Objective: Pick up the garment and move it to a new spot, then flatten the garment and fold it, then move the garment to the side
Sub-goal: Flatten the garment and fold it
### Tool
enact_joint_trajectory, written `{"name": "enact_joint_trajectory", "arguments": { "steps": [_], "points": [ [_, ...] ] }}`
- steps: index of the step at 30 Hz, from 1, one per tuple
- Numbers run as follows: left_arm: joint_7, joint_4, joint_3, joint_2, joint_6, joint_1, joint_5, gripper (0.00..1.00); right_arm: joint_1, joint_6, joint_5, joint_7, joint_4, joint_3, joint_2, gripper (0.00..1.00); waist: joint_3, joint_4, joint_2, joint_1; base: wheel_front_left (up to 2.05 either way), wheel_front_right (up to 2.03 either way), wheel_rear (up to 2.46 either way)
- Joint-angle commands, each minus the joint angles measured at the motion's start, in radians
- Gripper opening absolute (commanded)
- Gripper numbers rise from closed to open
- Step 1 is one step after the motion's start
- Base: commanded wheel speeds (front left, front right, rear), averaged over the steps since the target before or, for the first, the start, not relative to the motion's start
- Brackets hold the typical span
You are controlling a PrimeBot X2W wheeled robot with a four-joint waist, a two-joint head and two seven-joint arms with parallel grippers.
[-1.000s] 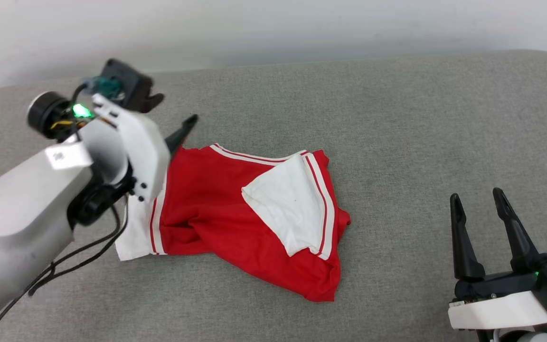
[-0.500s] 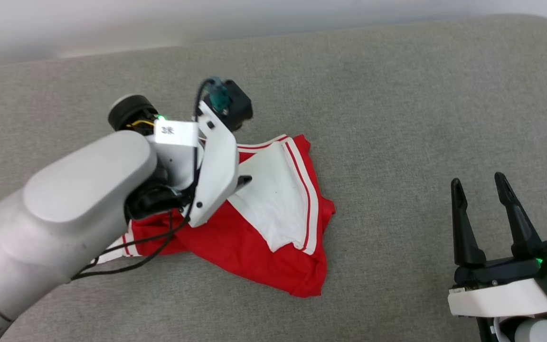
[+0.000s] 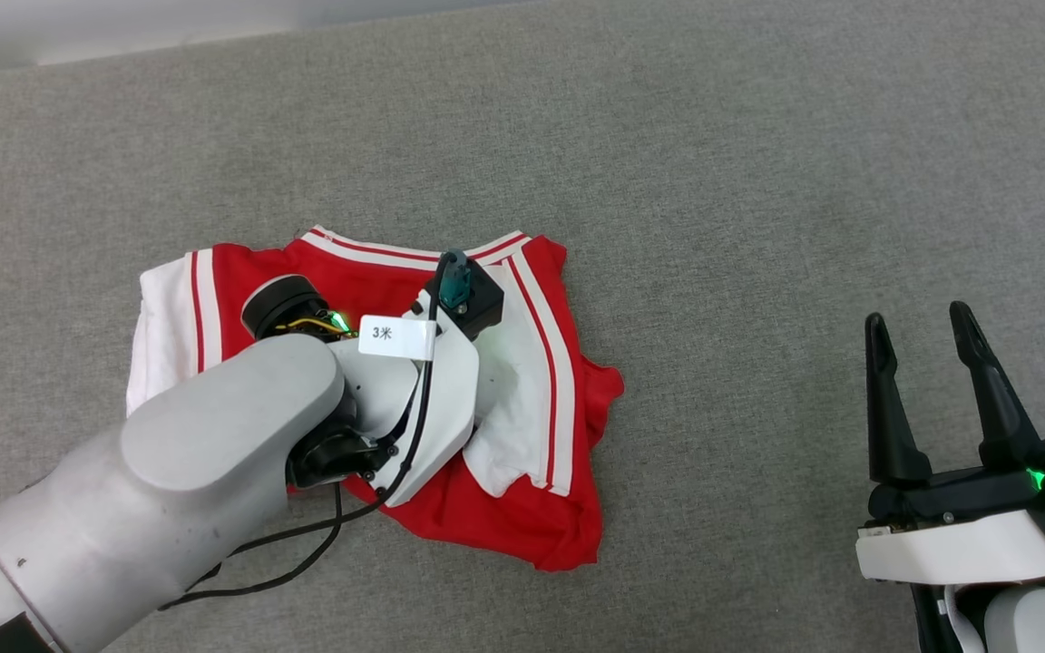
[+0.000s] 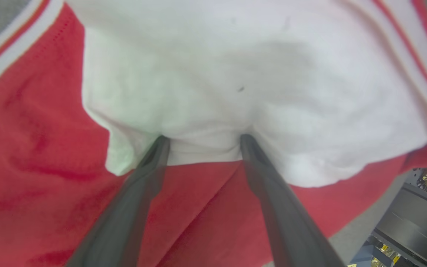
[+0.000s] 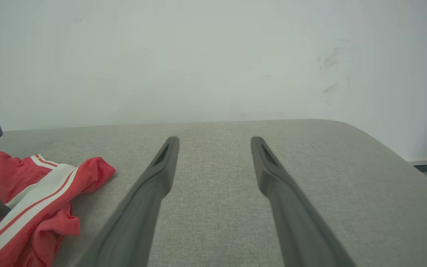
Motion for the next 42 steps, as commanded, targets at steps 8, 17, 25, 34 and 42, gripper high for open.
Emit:
{"name": "enact_joint_trajectory", "arguments": {
  "steps": [8, 17, 25, 34, 42],
  "points": [
    [-0.146, -0.022, -0.011, -0.018, -0.002, -0.044, -0.023, 0.0, -0.002, 0.0, -0.002, -0.002, 0.007, 0.0, 0.001, 1.0, -0.029, 0.005, 0.0, 0.0, 0.0, 0.0, 0.0],
    [-0.315, -0.087, 0.009, -0.066, -0.001, -0.188, -0.033, 0.0, -0.003, 0.0, 0.01, -0.002, -0.008, 0.005, 0.001, 1.0, -0.002, -0.035, 0.0, 0.0, 0.0, 0.0, 0.0],
    [-0.398, 0.051, -0.015, -0.25, -0.001, -0.161, 0.03, 0.0, -0.03, 0.0, 0.025, -0.002, -0.01, 0.01, 0.001, 1.0, 0.061, -0.077, 0.0, 0.0, 0.0, 0.0, 0.0],
    [-0.331, 0.118, -0.019, -0.341, -0.001, -0.008, 0.138, 0.0, -0.047, 0.0, 0.028, -0.002, -0.005, 0.002, 0.001, 1.0, 0.08, -0.094, 0.0, 0.0, 0.0, 0.0, 0.0],
    [-0.625, 0.178, -0.001, -0.343, -0.001, -0.068, 0.156, 1.0, -0.02, 0.0, 0.008, -0.002, 0.0, -0.01, 0.001, 1.0, 0.014, -0.049, 0.0, 0.0, 0.0, 0.0, 0.0]
  ]
}}
